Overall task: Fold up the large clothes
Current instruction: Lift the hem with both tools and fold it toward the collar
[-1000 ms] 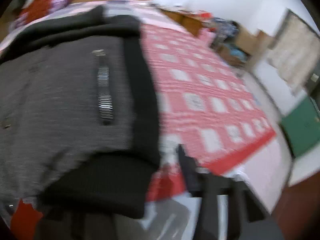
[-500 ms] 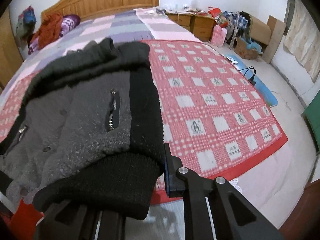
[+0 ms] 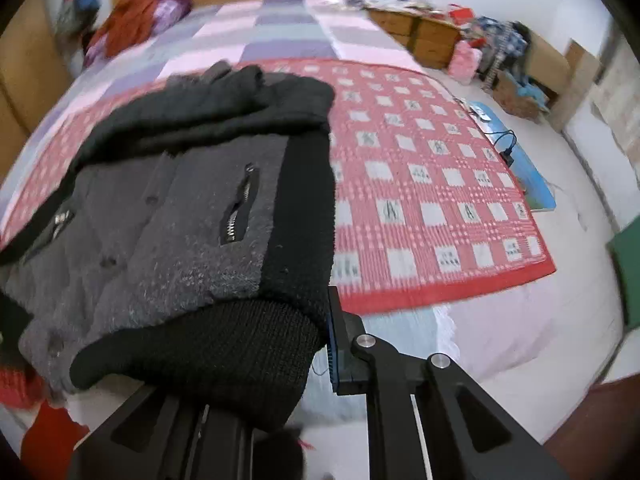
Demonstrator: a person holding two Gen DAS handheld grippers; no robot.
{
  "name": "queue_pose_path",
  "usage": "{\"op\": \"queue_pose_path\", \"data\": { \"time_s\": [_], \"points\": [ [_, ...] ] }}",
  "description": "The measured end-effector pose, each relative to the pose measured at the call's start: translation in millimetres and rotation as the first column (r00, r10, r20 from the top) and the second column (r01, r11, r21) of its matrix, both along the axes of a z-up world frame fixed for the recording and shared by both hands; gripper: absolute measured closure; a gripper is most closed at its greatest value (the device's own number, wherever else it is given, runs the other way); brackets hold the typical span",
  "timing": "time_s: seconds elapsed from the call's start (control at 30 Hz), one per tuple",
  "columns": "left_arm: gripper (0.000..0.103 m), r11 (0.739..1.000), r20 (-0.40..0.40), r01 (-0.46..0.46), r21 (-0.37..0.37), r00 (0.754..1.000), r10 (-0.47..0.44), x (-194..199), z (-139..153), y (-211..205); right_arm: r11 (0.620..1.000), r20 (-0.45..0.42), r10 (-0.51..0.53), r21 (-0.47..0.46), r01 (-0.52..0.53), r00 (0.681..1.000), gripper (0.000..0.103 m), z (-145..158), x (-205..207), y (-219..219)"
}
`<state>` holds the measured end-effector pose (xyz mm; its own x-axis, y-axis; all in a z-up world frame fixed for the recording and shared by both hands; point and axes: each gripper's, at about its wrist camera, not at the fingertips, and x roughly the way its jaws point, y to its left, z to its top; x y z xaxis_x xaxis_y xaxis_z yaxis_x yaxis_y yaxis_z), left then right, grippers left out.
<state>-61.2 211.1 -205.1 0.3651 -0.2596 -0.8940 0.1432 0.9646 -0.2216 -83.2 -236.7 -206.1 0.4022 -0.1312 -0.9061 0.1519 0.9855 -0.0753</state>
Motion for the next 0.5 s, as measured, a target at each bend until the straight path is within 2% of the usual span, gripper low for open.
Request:
{"op": "queue_pose_path", "data": {
  "time_s": [0.1,0.2,0.33,0.5],
  "points": [
    [0.09,1.0,-0.048,0.01,0.007,0.999,-0.01,-9,4,1,1.0,-0.045,0.023,-0.002,-0.023,0.999,0.09,14,-12,6],
    [0.09,1.0,-0.04,0.003,0.002,0.999,-0.003,7,14,2,0.998,-0.015,0.055,-0.007,-0.055,0.998,0.09,33,2,6],
    [0.09,1.0,0.015,-0.009,0.003,1.0,0.009,62,29,4,0.995,0.076,0.104,-0.008,-0.103,0.992,0.09,52,56,2],
    [0.09,0.999,0.065,-0.03,-0.013,0.997,0.031,152,37,3,0.989,0.163,0.133,0.038,-0.141,0.978,0.09,54,149,-14]
  ]
}}
